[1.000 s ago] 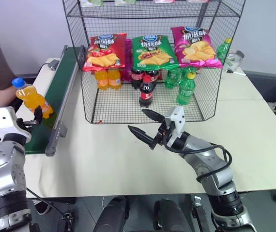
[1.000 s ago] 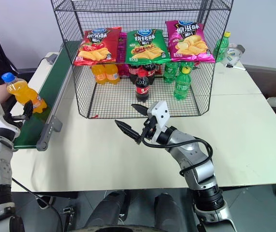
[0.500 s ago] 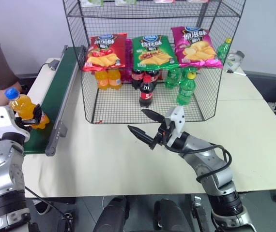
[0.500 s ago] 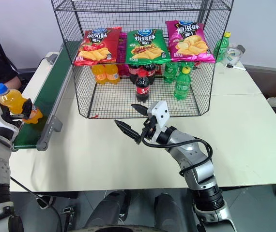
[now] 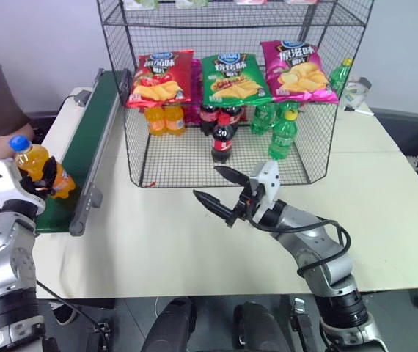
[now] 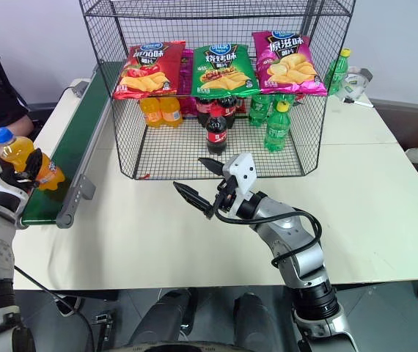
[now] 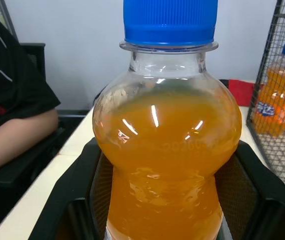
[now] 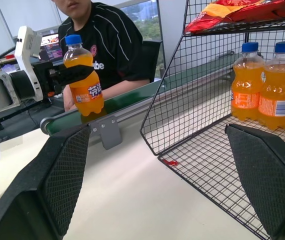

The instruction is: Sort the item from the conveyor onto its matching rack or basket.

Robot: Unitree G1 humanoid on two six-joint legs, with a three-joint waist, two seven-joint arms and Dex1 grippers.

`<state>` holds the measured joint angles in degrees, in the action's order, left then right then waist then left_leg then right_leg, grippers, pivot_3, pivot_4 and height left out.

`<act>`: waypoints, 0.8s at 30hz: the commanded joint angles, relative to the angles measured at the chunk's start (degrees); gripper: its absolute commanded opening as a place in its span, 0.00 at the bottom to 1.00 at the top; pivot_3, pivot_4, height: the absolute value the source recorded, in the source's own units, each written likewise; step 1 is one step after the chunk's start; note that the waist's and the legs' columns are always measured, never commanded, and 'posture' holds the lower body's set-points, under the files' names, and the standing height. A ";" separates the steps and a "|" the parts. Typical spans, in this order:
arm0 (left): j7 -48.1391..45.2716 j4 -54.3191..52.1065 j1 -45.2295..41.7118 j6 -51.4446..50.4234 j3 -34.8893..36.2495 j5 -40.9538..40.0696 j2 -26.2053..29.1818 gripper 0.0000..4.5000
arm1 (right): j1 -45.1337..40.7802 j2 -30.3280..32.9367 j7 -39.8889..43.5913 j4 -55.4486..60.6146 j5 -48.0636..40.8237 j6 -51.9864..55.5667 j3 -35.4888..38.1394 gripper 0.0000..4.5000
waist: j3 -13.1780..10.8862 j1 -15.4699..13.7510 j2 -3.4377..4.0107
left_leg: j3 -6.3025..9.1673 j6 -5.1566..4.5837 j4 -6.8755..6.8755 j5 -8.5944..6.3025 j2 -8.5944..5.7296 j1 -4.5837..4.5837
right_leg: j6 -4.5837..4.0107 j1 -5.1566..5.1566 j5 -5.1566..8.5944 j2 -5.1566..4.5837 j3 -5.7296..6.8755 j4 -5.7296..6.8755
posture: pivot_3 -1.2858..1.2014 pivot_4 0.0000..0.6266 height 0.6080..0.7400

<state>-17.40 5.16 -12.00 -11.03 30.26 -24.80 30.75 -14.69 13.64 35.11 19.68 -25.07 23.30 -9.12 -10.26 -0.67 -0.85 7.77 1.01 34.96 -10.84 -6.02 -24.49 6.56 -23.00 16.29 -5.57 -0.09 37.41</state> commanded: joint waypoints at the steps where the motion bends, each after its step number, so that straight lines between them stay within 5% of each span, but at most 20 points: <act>1: -2.36 -10.99 -4.91 -3.35 -1.34 -4.28 3.32 0.52 | -1.36 0.87 0.27 2.28 0.04 -1.25 1.14 1.00 | -0.02 -0.07 -0.04 | 0.00 0.00 0.01 0.00 0.00 0.00 | 0.00 0.00 0.00 0.00 0.00 0.00 | 0.52 0.24 1.00; 6: -5.53 -18.82 -7.63 -10.85 -6.15 -8.56 4.01 0.52 | -2.01 3.22 0.68 1.98 -0.26 -1.47 3.63 1.00 | -0.02 0.17 -0.05 | 0.01 0.00 0.01 0.00 -0.02 -0.02 | 0.00 0.00 0.00 0.00 0.04 -0.01 | 0.52 0.24 1.00; 12: -4.20 -23.10 -8.86 -15.72 -16.80 -7.68 -2.04 0.52 | -2.74 7.50 0.89 0.31 -0.30 -2.27 9.07 1.00 | -0.03 0.28 -0.03 | -0.03 0.00 -0.05 0.01 -0.01 -0.02 | 0.01 0.21 -0.01 0.02 0.02 0.02 | 0.52 0.24 1.00; 24: 1.55 6.56 -19.59 1.48 -26.28 10.40 -15.03 0.52 | -1.30 11.42 0.57 -0.78 0.79 -4.09 13.52 1.00 | -0.04 -0.13 -0.01 | -0.05 -0.01 0.03 0.03 -0.04 -0.03 | 0.02 0.25 -0.01 0.02 0.04 0.02 | 0.52 0.24 1.00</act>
<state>-15.79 9.85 -28.30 -15.03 4.02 -16.08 16.22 -15.73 24.57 35.80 17.72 -24.36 20.62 3.33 -10.30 -0.79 -0.87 7.73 1.01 35.00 -10.81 -6.08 -24.52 6.58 -22.75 16.27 -5.54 -0.05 37.44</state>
